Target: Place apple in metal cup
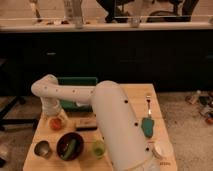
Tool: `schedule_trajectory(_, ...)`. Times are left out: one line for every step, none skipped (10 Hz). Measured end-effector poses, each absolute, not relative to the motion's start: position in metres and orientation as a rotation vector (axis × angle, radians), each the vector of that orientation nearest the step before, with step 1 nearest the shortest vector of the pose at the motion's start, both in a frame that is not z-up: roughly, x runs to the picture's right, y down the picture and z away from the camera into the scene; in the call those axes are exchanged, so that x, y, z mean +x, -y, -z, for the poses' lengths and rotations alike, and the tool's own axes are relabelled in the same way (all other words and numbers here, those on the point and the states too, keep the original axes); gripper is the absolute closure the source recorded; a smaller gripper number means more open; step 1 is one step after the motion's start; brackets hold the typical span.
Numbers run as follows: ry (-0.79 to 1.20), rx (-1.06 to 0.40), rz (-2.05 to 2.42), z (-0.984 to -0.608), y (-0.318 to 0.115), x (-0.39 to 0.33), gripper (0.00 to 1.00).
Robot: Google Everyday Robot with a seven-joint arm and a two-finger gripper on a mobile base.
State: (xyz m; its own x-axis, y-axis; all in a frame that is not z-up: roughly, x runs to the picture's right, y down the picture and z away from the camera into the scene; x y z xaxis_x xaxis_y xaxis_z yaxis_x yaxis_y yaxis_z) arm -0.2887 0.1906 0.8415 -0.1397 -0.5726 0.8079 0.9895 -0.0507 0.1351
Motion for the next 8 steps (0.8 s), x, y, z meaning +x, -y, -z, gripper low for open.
schedule_trajectory(0.837,-0.683,1.537,-0.844,-0.191,-0.285,0.2)
schedule_trajectory(0.836,-0.691,1.526,-0.847,-0.193,-0.28,0.2)
schedule_trajectory(0.835,-0.694,1.517,-0.849,-0.194,-0.276,0.26)
schedule_trajectory(0.837,-0.691,1.513,-0.849,-0.195,-0.274,0.34)
schedule_trajectory(0.837,-0.688,1.51,-0.848,-0.195,-0.271,0.43)
schedule_trajectory(0.838,-0.681,1.508,-0.845,-0.194,-0.268,0.54)
schedule_trajectory(0.84,-0.671,1.504,-0.842,-0.193,-0.266,0.64)
schedule_trajectory(0.842,-0.662,1.503,-0.838,-0.191,-0.265,0.74)
